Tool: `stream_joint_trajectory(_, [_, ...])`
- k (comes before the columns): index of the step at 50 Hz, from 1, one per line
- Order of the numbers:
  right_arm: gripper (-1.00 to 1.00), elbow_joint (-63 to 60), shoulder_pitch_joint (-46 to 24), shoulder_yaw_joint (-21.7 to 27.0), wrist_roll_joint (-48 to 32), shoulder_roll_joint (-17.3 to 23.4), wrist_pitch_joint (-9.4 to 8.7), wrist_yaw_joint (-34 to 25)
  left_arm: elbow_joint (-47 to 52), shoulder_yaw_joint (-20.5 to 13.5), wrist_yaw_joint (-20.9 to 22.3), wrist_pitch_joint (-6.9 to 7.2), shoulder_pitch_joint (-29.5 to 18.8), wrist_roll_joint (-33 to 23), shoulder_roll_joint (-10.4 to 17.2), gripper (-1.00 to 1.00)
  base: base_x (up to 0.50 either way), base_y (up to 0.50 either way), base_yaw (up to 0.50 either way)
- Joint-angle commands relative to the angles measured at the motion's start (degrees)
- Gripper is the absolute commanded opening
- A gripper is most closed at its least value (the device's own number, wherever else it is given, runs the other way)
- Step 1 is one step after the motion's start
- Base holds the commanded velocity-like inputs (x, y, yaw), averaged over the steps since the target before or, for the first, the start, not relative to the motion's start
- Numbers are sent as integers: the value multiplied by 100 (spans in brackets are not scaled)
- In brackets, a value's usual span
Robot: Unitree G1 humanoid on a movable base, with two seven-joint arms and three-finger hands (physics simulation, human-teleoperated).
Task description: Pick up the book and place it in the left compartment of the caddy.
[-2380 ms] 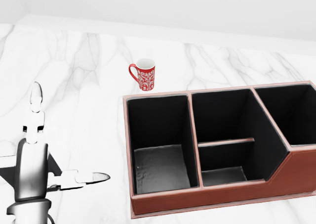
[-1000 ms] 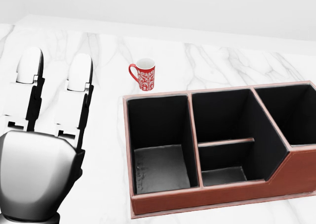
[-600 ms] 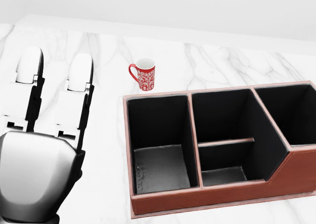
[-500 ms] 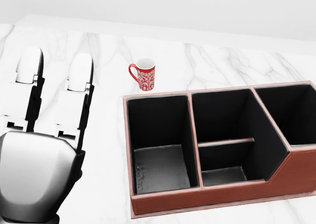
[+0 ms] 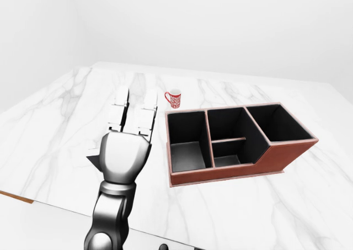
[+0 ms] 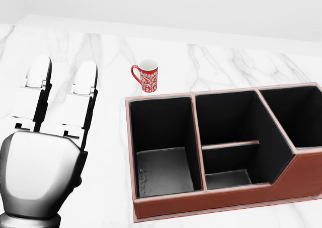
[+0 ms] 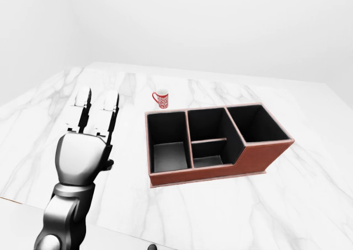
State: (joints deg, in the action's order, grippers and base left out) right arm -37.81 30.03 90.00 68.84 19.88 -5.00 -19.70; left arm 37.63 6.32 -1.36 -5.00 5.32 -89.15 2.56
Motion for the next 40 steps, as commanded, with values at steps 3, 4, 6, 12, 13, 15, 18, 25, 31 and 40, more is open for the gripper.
stream_joint_trajectory(3, [100,3,89,0,87,30,0,-32,-281,-224,385,0,-108,236,49,100,0,0,0])
stream_joint_trajectory(4, [100,4,96,0,99,37,0,-31,-297,-239,396,0,-97,262,48,100,0,0,0])
stream_joint_trajectory(6, [100,-1,117,0,124,49,0,-28,-369,-265,428,0,-96,340,51,100,0,0,0])
stream_joint_trajectory(12, [100,10,122,0,115,69,0,-25,-740,-379,383,0,-161,493,67,100,0,0,0])
stream_joint_trajectory(13, [100,7,110,0,90,64,0,-34,-780,-395,400,0,-168,384,23,100,0,0,0])
stream_joint_trajectory(15, [100,1,109,0,86,70,0,-32,-832,-390,360,0,-164,498,91,100,0,0,0])
stream_joint_trajectory(18, [100,10,143,0,147,109,0,4,-981,-395,351,33,-211,351,107,100,0,0,0])
stream_joint_trajectory(25, [100,73,371,0,553,312,0,228,-1469,-432,254,209,-362,207,171,100,0,0,0])
stream_joint_trajectory(31, [100,76,462,0,708,349,0,304,-1895,-457,149,334,-492,73,251,100,0,0,0])
stream_joint_trajectory(40, [100,90,468,0,688,352,0,284,-2389,-565,46,552,-656,63,345,100,0,0,0])
